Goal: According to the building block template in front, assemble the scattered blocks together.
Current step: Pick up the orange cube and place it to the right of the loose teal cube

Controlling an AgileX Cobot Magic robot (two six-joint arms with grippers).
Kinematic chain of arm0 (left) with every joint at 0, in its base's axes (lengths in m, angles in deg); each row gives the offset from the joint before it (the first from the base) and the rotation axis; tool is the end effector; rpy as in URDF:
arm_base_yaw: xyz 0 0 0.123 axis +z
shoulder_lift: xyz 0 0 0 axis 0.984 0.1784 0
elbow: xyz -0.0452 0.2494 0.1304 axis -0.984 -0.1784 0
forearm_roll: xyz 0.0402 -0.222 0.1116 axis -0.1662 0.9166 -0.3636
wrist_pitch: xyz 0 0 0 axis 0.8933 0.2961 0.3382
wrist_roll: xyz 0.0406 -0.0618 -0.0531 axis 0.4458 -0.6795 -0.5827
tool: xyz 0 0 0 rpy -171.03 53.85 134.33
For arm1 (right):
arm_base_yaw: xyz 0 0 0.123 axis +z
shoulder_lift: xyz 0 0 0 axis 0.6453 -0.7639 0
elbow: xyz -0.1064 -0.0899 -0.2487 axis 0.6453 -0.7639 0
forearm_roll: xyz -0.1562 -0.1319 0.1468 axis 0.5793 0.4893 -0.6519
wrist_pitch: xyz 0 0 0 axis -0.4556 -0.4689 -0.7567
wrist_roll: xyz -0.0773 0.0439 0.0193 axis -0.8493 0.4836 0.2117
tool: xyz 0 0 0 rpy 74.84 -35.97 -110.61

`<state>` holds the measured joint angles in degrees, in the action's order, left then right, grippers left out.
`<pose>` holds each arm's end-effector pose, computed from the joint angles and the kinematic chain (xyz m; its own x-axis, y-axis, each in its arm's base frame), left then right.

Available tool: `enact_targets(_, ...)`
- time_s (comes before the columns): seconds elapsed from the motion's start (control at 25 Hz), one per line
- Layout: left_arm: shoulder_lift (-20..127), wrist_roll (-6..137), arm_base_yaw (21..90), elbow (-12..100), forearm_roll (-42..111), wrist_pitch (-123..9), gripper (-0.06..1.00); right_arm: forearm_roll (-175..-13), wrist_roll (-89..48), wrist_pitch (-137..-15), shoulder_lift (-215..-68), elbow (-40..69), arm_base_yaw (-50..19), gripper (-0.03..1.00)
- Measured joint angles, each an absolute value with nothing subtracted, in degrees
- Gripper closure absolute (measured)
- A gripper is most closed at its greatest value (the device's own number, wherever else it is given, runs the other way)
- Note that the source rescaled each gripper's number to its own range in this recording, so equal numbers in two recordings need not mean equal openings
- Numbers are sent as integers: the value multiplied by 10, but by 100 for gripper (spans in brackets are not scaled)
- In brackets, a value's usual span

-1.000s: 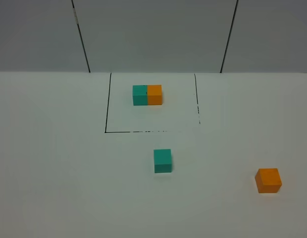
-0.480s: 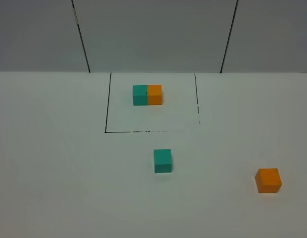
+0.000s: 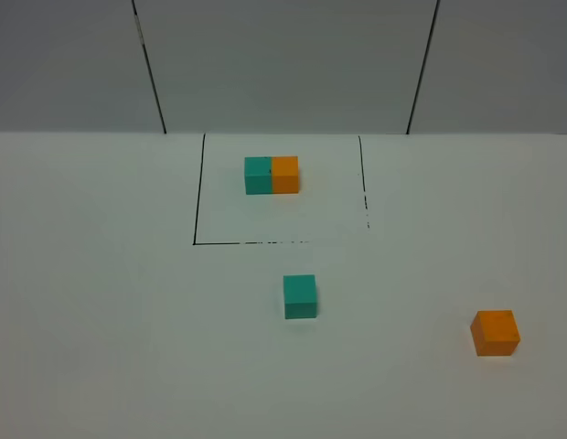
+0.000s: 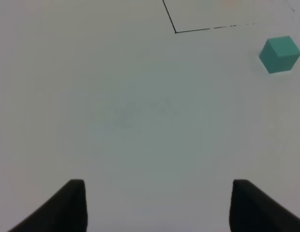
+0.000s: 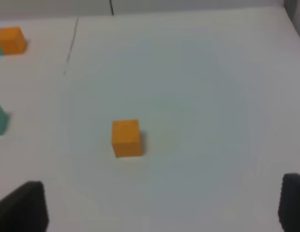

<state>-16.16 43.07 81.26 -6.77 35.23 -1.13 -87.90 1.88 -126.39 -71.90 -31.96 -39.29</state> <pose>0.0034 -0.0189 0.2822 -0.4602 0.0708 -0.8850 0.1969 0.9801 -0.0240 -0.0052 0.0021 0.3042 -0.4084 -0.0003 -0.9128 -0.0349 0.9993 0.0153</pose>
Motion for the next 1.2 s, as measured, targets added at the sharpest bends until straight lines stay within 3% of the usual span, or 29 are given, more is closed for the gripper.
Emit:
enact_targets(0.04, -162, 431, 813, -68, 352, -11, 60, -903, 8, -1261, -747, -302, -393, -3)
enact_targets(0.4, -162, 430, 813, -68, 352, -11, 60, -972, -111, -1214, -1089, -195, -393, -3)
enact_targets(0.8, -162, 430, 813, -68, 352, -11, 60, -972, -123, -1081, -1423, -174, -393, -3)
enact_targets(1.2, -162, 430, 813, -68, 352, -11, 60, -988, -112, -998, -1583, -173, -345, -3)
